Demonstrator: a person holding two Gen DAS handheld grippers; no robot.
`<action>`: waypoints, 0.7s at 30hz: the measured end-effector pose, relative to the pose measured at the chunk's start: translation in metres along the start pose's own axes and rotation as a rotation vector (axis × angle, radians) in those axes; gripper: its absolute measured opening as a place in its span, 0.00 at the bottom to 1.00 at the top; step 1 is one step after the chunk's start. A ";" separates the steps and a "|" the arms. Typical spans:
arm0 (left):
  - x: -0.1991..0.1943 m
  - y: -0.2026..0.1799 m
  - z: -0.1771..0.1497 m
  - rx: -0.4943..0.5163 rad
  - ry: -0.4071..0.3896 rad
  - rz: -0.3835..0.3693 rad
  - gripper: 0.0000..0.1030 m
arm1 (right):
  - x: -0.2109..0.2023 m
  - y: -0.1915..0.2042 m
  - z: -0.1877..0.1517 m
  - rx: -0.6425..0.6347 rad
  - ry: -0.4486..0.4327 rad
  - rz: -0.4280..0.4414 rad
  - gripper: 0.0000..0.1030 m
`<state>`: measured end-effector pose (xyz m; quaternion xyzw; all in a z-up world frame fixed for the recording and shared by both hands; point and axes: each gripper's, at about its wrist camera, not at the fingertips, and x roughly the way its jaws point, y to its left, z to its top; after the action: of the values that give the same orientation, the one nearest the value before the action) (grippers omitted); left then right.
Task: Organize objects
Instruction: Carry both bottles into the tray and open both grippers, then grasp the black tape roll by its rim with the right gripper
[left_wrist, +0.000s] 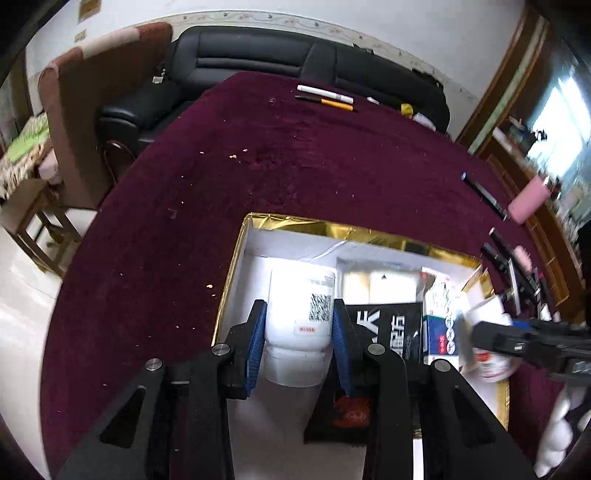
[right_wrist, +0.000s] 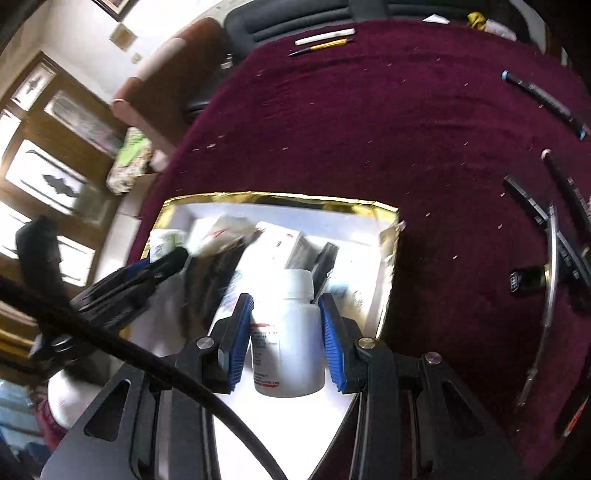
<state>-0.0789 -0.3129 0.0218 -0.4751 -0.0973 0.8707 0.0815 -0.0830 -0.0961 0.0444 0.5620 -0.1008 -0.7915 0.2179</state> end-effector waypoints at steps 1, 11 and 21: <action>-0.001 0.003 -0.001 -0.013 -0.003 -0.023 0.29 | 0.003 0.000 0.001 0.007 0.001 -0.014 0.34; -0.060 -0.001 -0.025 -0.020 -0.130 -0.104 0.53 | -0.021 -0.018 0.003 0.054 -0.160 -0.034 0.34; -0.122 -0.035 -0.068 -0.009 -0.273 -0.519 0.77 | -0.112 -0.049 -0.047 0.025 -0.311 -0.030 0.34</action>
<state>0.0453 -0.3014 0.0933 -0.3132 -0.2293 0.8762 0.2855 -0.0199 0.0030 0.1031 0.4367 -0.1349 -0.8709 0.1806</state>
